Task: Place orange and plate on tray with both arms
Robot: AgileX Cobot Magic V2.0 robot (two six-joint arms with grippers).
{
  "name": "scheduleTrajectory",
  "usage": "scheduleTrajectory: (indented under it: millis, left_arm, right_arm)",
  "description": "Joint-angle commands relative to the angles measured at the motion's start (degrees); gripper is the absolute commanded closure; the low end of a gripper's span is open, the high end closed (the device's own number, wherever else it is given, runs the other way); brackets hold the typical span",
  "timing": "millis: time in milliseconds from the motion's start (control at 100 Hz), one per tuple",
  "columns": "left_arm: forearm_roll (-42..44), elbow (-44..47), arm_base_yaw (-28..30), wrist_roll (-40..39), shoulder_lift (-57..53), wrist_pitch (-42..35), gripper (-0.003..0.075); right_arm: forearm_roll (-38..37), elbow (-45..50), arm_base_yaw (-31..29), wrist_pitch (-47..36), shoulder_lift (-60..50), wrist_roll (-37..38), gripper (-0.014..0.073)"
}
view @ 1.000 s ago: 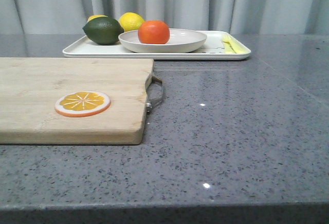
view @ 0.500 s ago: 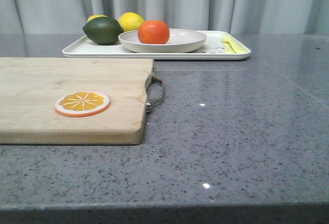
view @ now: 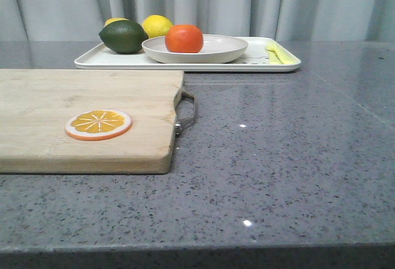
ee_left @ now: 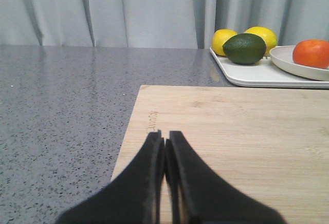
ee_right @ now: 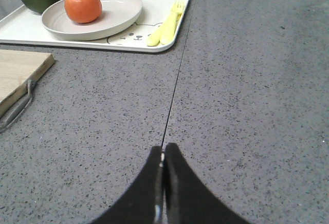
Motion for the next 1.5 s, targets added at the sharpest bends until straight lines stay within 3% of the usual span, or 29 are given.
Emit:
scheduleTrajectory:
  millis: [0, 300, 520, 640, 940, 1050, 1490]
  left_arm:
    - [0.0, 1.3, 0.1, -0.1, -1.7, -4.2, 0.0739]
    - [0.0, 1.3, 0.1, -0.1, -1.7, -4.2, 0.0739]
    - [0.0, 1.3, 0.1, -0.1, -1.7, -4.2, 0.0739]
    - [0.0, 1.3, 0.1, -0.1, -1.7, -4.2, 0.0739]
    - [0.0, 1.3, 0.1, -0.1, -1.7, -4.2, 0.0739]
    - [-0.1, 1.3, 0.1, -0.1, -1.7, -4.2, 0.0739]
    - [-0.1, 1.3, 0.1, -0.1, -1.7, -4.3, 0.0739]
  right_arm:
    - [-0.6, -0.2, -0.3, -5.4, -0.7, -0.6, 0.0662]
    - [-3.7, 7.6, -4.9, -18.5, -6.1, -0.4, 0.0662]
    - [-14.0, 13.0, -10.0, -26.9, -11.2, 7.8, 0.0662]
    - [-15.7, 16.5, -11.4, -30.7, -13.3, 10.4, 0.0662]
    - [-15.7, 24.1, -11.6, -31.1, -19.6, 10.4, 0.0662]
    - [-15.7, 24.0, -11.6, -26.9, -22.6, 10.4, 0.0662]
    - [-15.7, 24.0, -11.6, -24.1, -22.5, 10.4, 0.0662]
